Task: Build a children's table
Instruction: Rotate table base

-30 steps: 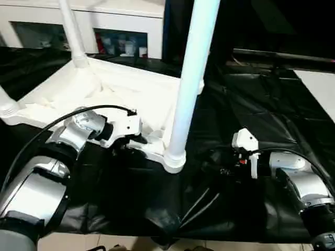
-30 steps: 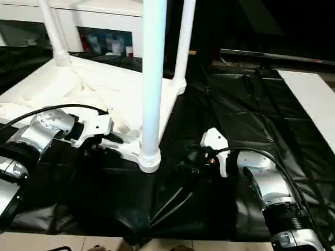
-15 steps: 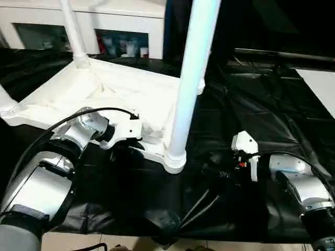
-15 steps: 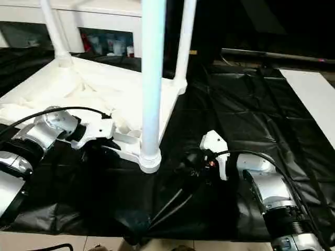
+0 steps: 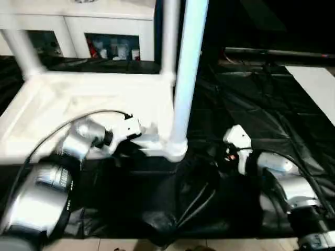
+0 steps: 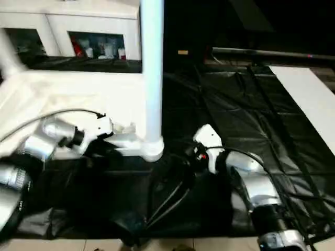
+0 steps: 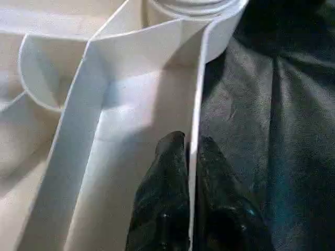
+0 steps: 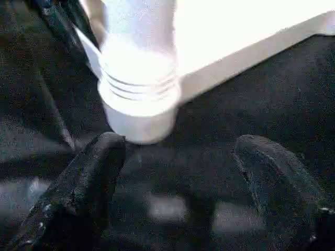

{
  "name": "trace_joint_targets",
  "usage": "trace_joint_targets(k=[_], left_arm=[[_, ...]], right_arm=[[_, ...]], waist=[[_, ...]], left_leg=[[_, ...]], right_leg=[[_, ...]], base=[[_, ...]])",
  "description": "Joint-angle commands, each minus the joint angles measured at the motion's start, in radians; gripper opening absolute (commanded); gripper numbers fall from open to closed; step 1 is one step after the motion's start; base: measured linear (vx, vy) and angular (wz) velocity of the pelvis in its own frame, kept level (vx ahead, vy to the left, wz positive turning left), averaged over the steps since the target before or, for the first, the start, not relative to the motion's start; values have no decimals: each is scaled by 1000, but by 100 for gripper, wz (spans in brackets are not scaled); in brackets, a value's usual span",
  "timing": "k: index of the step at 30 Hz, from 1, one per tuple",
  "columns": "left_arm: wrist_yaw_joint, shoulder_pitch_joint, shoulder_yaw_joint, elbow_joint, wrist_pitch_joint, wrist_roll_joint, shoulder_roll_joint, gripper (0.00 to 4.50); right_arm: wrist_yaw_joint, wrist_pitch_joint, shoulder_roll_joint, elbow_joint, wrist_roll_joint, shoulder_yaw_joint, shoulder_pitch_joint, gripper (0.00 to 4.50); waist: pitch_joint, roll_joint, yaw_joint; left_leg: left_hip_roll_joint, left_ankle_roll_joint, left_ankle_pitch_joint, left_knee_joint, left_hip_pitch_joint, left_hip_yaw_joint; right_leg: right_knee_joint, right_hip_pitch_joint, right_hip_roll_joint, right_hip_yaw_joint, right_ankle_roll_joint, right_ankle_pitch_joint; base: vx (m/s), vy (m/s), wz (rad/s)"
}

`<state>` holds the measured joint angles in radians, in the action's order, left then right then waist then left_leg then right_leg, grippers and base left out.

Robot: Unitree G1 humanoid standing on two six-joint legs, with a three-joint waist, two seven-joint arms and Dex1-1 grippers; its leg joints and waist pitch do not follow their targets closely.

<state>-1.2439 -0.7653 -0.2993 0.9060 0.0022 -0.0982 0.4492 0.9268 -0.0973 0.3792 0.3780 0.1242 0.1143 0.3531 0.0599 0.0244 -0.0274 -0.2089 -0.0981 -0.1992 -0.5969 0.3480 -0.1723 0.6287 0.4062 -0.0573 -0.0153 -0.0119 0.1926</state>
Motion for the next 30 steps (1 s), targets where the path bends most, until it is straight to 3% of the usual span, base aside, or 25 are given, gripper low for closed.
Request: trace_joint_targets(k=[1, 3, 4, 6, 7, 13, 21, 22, 30], left_arm=[[34, 94, 19, -42, 25, 52, -15, 1], [22, 149, 16, -120, -16, 56, -17, 0], [21, 154, 16, -126, -19, 57, -18, 0], [29, 211, 7, -197, -2, 54, -30, 0], [33, 223, 3, -221, 9, 49, -28, 0], [52, 266, -35, -305, 25, 1, -8, 0], [49, 279, -38, -371, 42, -5, -13, 0], [46, 278, -40, -375, 47, -6, -14, 0], [40, 273, -44, -380, 58, -3, -17, 0]], right_arm=[[3, 12, -2, 1, 10, -8, 9, 376], [2, 4, -25, 3, 31, -11, 17, 393], [2, 3, -27, 3, 33, -12, 18, 404], [2, 3, -56, 3, 55, -9, 32, 414], [1, 4, -60, 2, 56, -9, 34, 429], [-11, 54, -77, 14, 15, 21, 47, 446], [-21, 94, -88, 76, -44, 74, 71, 446], [-28, 101, -99, 98, -47, 77, 84, 446], [-58, 127, -145, 156, -30, 58, 121, 446]], waist=[[-61, 14, -6], [-62, 20, -6], [-63, 16, -8], [-62, 20, -5], [-61, 15, -5], [-62, 18, -4], [-68, 21, -2], [-68, 16, -1], [-68, 16, 0]], left_leg=[[-11, 48, -174, 64, 7, -4], [-11, 52, -178, 65, 6, -5], [-13, 51, -176, 66, 6, -4], [-15, 50, -181, 68, 5, -4], [-15, 48, -186, 69, 4, -4], [-15, 41, -177, 72, 4, -5], [-15, 40, -164, 71, 4, -6], [-14, 38, -162, 71, 4, -6], [-14, 33, -177, 73, 2, -6]], right_leg=[[-82, -56, -58, 28, -238, 207], [-87, -52, -58, 29, -217, 248], [-84, -52, -61, 30, -214, 249], [-85, -48, -59, 30, -204, 260], [-86, -44, -59, 30, -198, 272], [-85, -42, -58, 31, -185, 243], [-79, -45, -57, 31, -205, 179], [-79, -45, -57, 31, -209, 170], [-80, -45, -57, 32, -212, 175]], base=[[0, 0, 0], [0, 0, 0], [0, 0, 0], [0, 0, 0], [0, 0, 0], [0, 0, 0], [0, 0, 0], [0, 0, 0], [0, 0, 0]])
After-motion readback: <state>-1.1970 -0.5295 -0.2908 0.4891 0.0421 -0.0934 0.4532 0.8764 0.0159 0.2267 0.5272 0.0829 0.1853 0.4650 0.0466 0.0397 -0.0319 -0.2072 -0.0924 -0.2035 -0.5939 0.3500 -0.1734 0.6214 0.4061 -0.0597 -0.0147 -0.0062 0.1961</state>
